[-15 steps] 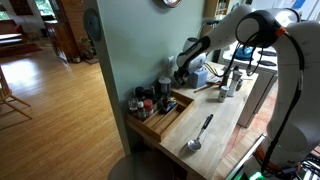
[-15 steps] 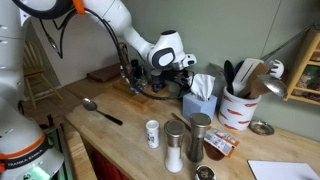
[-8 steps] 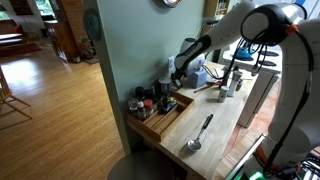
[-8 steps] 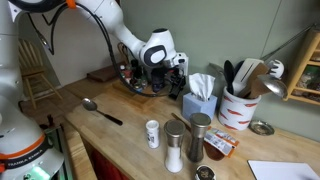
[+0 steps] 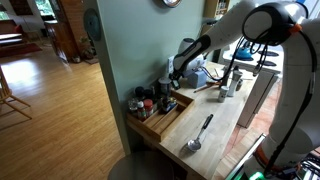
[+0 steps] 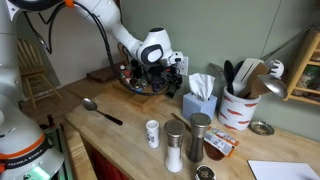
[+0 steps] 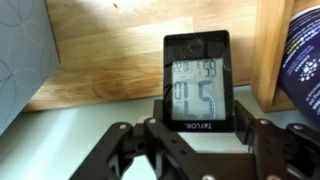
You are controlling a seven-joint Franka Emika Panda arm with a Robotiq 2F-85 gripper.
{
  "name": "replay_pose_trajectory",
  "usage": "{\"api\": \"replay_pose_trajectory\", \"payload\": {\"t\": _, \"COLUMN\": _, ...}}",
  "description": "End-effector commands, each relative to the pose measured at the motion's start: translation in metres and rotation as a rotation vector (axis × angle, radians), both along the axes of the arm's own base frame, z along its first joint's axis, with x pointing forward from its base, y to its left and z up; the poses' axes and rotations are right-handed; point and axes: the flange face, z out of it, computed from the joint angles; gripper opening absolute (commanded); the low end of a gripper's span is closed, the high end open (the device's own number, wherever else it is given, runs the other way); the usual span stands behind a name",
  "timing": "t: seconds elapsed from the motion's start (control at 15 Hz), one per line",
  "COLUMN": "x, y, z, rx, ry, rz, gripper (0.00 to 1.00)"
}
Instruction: Move the tissue box to the right, then move the phone to the left
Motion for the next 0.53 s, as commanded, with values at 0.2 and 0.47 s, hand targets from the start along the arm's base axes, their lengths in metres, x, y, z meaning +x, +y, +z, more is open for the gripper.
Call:
{"api": "replay_pose_trajectory", "payload": {"t": 0.2, "x": 0.000, "y": 0.011, "z": -0.005, "rx": -0.011, "ry": -0.041, "rz": 0.013, "gripper": 0.41}}
{"api": "replay_pose_trajectory", "payload": {"t": 0.47, "x": 0.001, "y": 0.011, "z": -0.012, "rx": -0.014, "ry": -0.041, "rz": 0.026, "gripper": 0.41}}
